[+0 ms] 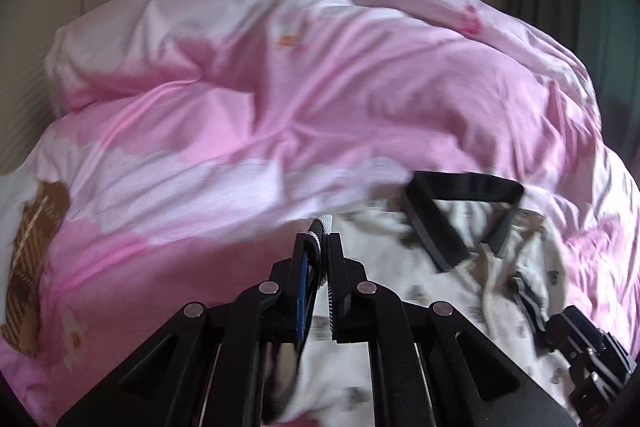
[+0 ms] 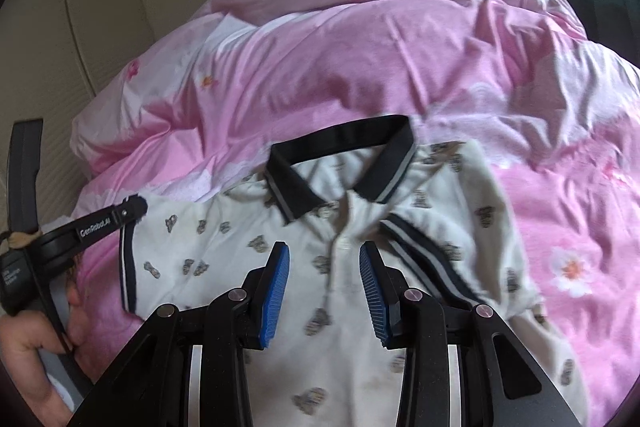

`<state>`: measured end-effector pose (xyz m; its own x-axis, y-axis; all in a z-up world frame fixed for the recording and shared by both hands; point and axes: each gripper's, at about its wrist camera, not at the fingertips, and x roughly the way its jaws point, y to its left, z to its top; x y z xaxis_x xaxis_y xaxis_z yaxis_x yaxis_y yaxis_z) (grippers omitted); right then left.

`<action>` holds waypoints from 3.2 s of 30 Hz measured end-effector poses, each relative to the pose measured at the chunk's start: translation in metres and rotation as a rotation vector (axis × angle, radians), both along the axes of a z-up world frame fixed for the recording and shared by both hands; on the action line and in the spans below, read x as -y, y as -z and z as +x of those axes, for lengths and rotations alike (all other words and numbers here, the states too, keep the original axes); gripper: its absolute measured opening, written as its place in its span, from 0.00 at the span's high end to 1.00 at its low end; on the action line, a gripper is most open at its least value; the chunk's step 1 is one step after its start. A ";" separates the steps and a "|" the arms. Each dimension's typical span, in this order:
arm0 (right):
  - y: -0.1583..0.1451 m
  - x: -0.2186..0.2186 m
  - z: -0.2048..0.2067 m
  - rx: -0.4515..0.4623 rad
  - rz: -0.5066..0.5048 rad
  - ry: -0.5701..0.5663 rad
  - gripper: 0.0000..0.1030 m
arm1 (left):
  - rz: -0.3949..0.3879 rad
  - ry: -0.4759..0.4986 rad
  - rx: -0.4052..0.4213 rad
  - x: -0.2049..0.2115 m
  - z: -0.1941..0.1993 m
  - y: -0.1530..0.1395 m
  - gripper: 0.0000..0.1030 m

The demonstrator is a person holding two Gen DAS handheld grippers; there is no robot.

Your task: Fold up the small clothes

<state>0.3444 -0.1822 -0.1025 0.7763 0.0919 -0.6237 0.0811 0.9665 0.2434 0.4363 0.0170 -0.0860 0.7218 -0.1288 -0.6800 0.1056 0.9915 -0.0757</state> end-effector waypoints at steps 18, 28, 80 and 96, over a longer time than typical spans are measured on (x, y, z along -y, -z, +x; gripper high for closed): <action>0.012 0.067 -0.010 -0.029 0.068 0.076 0.63 | 0.060 0.120 -0.116 0.102 0.007 0.058 0.90; 0.013 0.071 -0.012 -0.033 0.083 0.084 0.63 | 0.068 0.151 -0.091 0.102 -0.007 0.035 0.61; 0.065 -0.043 0.003 -0.193 0.185 -0.338 0.94 | 0.044 -0.024 -0.068 -0.020 -0.102 0.037 0.60; 0.035 -0.007 0.056 -0.129 0.111 -0.206 0.58 | -0.009 0.143 -0.098 0.012 0.016 0.037 0.61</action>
<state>0.4002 -0.1753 -0.1379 0.6487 0.3132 -0.6936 -0.0771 0.9337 0.3496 0.4520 0.0055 -0.1229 0.6263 -0.2315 -0.7444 0.2371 0.9662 -0.1010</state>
